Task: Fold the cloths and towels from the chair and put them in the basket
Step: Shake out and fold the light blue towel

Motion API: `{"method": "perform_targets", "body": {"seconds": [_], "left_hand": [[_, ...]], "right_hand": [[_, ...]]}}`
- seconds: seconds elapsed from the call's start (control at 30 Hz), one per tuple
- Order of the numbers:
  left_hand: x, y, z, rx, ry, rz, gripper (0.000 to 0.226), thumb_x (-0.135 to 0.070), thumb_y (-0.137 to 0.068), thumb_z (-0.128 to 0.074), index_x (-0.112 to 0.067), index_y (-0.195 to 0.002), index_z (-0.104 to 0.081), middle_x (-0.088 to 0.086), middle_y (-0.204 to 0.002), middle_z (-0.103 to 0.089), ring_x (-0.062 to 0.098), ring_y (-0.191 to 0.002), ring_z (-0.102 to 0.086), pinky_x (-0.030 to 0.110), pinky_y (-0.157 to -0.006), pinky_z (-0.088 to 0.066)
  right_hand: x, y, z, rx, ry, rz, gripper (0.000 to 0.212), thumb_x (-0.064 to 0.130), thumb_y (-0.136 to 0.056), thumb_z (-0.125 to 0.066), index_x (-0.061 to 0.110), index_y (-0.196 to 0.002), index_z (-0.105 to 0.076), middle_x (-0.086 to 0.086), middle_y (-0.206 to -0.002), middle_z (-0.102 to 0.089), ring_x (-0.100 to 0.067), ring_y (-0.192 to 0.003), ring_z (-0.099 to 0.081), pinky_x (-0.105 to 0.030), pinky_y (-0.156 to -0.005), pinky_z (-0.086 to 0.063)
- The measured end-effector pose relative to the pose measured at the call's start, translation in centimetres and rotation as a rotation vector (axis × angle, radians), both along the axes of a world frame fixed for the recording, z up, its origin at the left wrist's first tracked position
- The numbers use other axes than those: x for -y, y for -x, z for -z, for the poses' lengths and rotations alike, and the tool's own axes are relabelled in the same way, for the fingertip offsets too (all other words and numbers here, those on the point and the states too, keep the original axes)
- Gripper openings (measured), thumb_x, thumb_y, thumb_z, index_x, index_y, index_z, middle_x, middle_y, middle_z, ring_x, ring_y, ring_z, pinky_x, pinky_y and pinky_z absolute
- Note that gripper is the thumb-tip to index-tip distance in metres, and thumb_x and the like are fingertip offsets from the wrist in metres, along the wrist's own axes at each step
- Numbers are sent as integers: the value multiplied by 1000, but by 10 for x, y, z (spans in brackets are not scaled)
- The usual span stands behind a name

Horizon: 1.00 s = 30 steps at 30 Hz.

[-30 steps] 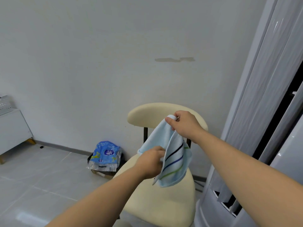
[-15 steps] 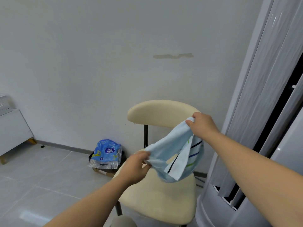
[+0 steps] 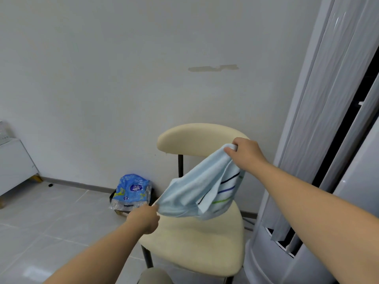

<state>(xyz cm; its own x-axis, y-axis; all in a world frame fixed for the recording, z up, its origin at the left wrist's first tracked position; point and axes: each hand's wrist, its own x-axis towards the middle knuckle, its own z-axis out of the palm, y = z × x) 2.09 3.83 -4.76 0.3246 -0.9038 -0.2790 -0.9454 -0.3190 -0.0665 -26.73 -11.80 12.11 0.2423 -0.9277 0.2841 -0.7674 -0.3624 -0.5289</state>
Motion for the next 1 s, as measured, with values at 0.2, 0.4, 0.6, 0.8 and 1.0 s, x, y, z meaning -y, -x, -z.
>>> {"method": "perform_targets", "body": {"seconds": [0.2, 0.4, 0.6, 0.8, 1.0], "left_hand": [[17, 25, -24, -333, 257, -97, 47, -30, -87, -58, -15, -131, -58, 5, -131, -59, 22, -115, -59, 33, -93, -50], [35, 81, -116, -932, 839, -59, 56, -12, -77, -64, -23, -131, -53, -13, -125, -55, 6, -113, -53, 29, -96, -46], [58, 94, -150, -1219, 585, -16, 48, 10, -78, -52, -16, -116, -67, -2, -117, -69, 13, -91, -67, 26, -70, -55], [56, 98, -146, -1301, 459, 10, 52, -3, -76, -70, -18, -125, -58, 0, -121, -63, 16, -67, -67, 27, -61, -48], [60, 97, -134, -1231, 449, -14, 40, -15, -78, -81, -11, -111, -60, 3, -104, -71, 13, -73, -66, 21, -57, -49]], "right_hand": [[-14, -27, -17, 71, 8, -117, 22, 39, -87, -65, 18, -80, -61, 4, -79, -62, -9, -70, -54, -23, -56, -38], [-37, -39, -29, -47, -18, -334, 11, 32, -84, -64, 21, -84, -65, 8, -79, -63, -11, -74, -58, -28, -67, -48], [-40, -32, -20, 101, -54, -399, 31, 21, -83, -52, 14, -56, -38, 2, -56, -37, -14, -55, -31, -32, -54, -29], [-34, -18, -21, 117, -79, -379, 28, 13, -71, -70, 13, -53, -48, 6, -52, -43, -5, -48, -35, -17, -47, -31], [-31, -15, -21, 221, -157, -473, 31, 3, -65, -73, 23, -64, -48, 5, -72, -59, -7, -61, -47, -23, -57, -40]]}}
